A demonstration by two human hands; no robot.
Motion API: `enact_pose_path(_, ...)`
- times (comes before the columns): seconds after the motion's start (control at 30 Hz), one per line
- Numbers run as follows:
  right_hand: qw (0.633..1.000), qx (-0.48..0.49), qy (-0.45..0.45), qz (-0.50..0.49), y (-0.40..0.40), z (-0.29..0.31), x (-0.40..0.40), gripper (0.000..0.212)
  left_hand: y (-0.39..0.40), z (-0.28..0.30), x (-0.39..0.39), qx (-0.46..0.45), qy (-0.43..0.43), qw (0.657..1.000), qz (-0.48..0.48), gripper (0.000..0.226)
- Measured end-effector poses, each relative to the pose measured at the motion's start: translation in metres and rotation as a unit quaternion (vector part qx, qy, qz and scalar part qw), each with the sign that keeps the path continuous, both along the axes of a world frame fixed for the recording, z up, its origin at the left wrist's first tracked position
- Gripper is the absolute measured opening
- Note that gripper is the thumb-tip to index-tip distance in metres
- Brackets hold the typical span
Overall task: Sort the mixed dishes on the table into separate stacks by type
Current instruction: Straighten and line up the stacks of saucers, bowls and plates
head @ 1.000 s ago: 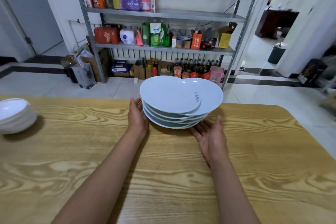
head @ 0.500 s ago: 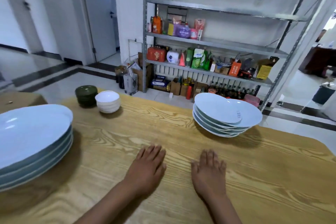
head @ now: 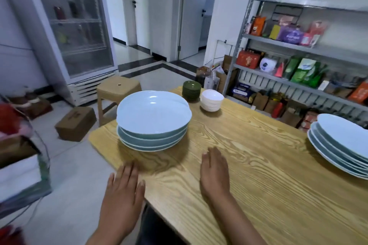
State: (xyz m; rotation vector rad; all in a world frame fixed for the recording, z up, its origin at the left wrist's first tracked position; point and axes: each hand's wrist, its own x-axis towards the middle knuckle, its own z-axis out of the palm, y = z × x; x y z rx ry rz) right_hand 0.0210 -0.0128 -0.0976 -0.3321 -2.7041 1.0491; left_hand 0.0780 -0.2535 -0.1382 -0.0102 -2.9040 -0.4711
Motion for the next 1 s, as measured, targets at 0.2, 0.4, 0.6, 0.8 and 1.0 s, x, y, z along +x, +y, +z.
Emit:
enact_pose_path(0.2,0.902,-0.431,0.009,0.005,-0.065,0.023,-0.058,0.051,-0.063,0.032,-0.053,0.243,0.012,0.964,0.109,0.071)
enact_pose_path(0.4,0.851,-0.524,0.020,0.016,-0.076,0.031,-0.081,0.046,-0.068,0.085,-0.125,0.610,-0.052,0.788,0.064,0.064)
enact_pose_path(0.6,0.825,-0.564,0.026,0.023,-0.078,0.039,-0.084,0.041,-0.062,0.082,-0.148,0.669,-0.048,0.742,0.024,0.074)
enact_pose_path(0.8,0.789,-0.613,0.024,0.046,-0.077,0.039,-0.070,0.045,-0.045,0.070,-0.130,0.691,-0.019,0.723,0.013,0.049)
enact_pose_path(1.0,0.832,-0.554,0.007,0.037,-0.041,0.033,-0.043,0.050,-0.011,0.063,-0.106,0.684,-0.004,0.730,0.009,0.040)
